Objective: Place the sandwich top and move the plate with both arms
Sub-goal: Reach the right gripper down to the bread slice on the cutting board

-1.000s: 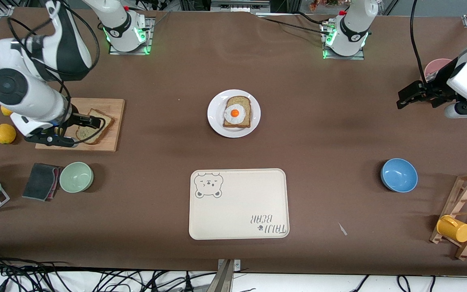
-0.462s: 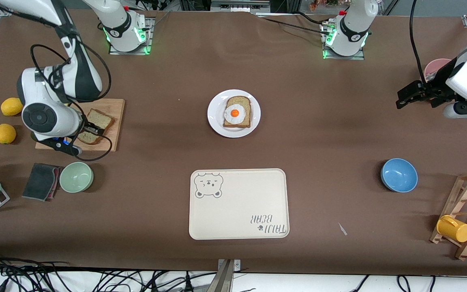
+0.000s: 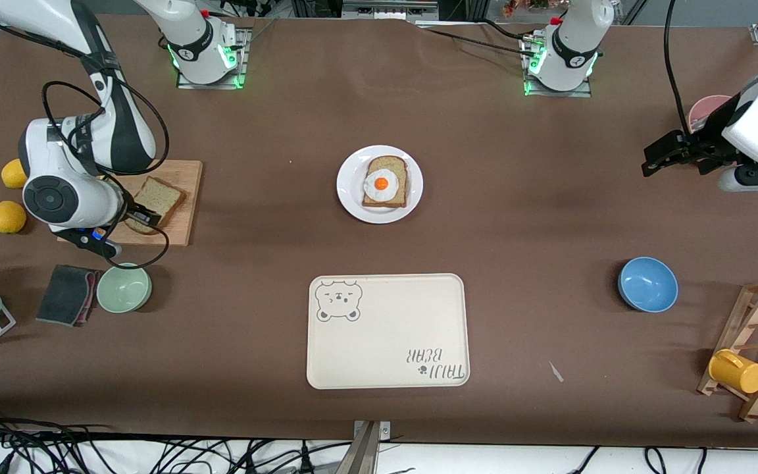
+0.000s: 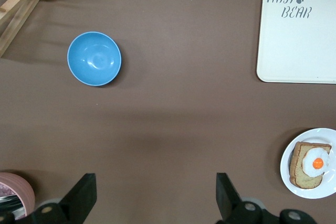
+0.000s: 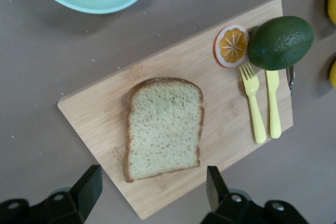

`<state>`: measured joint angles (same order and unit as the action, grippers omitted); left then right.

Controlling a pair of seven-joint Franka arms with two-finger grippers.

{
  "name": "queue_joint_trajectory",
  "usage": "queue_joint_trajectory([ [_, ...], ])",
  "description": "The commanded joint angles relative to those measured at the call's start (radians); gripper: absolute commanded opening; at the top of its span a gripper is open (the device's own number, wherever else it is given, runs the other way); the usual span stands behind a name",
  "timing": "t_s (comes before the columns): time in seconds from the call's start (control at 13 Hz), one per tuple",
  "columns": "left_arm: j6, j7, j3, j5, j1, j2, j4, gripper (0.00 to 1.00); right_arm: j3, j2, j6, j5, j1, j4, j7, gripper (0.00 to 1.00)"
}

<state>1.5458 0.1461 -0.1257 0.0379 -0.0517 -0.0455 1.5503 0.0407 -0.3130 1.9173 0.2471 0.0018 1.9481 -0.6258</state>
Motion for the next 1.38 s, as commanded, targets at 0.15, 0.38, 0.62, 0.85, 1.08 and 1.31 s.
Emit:
queue_joint_trajectory([
  [0.15,-0.024,0.009,-0.008,-0.030,0.001,-0.005,-0.027,1.00,-0.005,-0.057,0.104,-0.083,-0.046,0.005,-0.046,1.00],
  [0.38,-0.021,0.006,-0.009,-0.033,0.001,-0.007,-0.027,1.00,-0.005,-0.070,0.111,-0.092,-0.046,0.014,-0.077,0.99],
  [0.62,-0.021,0.004,-0.009,-0.033,0.001,-0.007,-0.027,1.00,-0.005,-0.064,0.216,-0.094,-0.046,0.118,-0.106,0.97],
  [0.85,-0.021,0.004,-0.008,-0.033,0.001,-0.007,-0.027,1.00,-0.005,-0.089,0.258,-0.080,-0.043,0.155,-0.098,0.77],
  [1.08,-0.021,0.004,-0.008,-0.033,0.001,-0.007,-0.027,1.00,-0.004,-0.089,0.256,-0.074,-0.039,0.167,-0.098,0.72],
  [1.31,-0.021,0.006,-0.009,-0.033,0.001,-0.007,-0.027,1.00,-0.004,-0.095,0.258,-0.071,-0.039,0.172,-0.098,0.65],
])
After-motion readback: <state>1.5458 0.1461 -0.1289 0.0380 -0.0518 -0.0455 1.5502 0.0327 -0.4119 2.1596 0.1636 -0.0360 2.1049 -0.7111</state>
